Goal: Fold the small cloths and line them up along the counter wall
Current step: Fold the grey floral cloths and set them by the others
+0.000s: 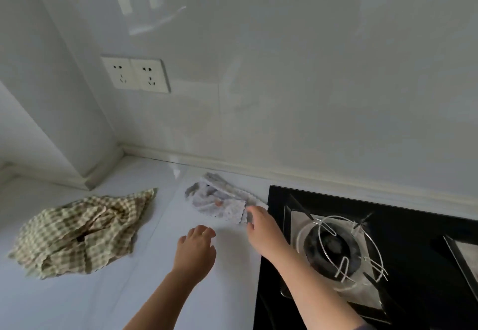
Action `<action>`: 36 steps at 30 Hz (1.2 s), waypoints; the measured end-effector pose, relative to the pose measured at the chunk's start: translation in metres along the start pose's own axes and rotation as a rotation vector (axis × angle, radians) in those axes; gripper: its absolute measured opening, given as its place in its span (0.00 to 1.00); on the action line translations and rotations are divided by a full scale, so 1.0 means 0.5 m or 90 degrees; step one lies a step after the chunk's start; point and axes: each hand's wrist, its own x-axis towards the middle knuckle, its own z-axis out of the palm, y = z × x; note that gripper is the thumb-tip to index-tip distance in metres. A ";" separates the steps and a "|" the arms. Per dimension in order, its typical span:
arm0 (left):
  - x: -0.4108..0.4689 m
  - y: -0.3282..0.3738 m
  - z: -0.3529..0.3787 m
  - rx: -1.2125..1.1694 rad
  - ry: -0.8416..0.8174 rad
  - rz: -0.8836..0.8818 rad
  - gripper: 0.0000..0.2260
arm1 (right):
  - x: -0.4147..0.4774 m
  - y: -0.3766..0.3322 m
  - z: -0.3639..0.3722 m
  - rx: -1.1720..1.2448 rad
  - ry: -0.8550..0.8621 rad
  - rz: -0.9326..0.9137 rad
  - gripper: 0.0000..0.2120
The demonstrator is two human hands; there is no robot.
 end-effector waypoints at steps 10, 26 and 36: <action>0.156 -0.108 0.077 -0.008 0.041 0.163 0.20 | 0.130 -0.006 0.225 -0.103 0.159 0.087 0.25; 0.176 -0.151 0.158 0.035 0.247 0.247 0.24 | 0.149 0.030 0.323 -0.258 0.355 0.023 0.23; 0.062 -0.196 0.122 0.100 0.150 0.273 0.21 | -0.017 -0.010 0.360 -0.274 0.360 -0.007 0.17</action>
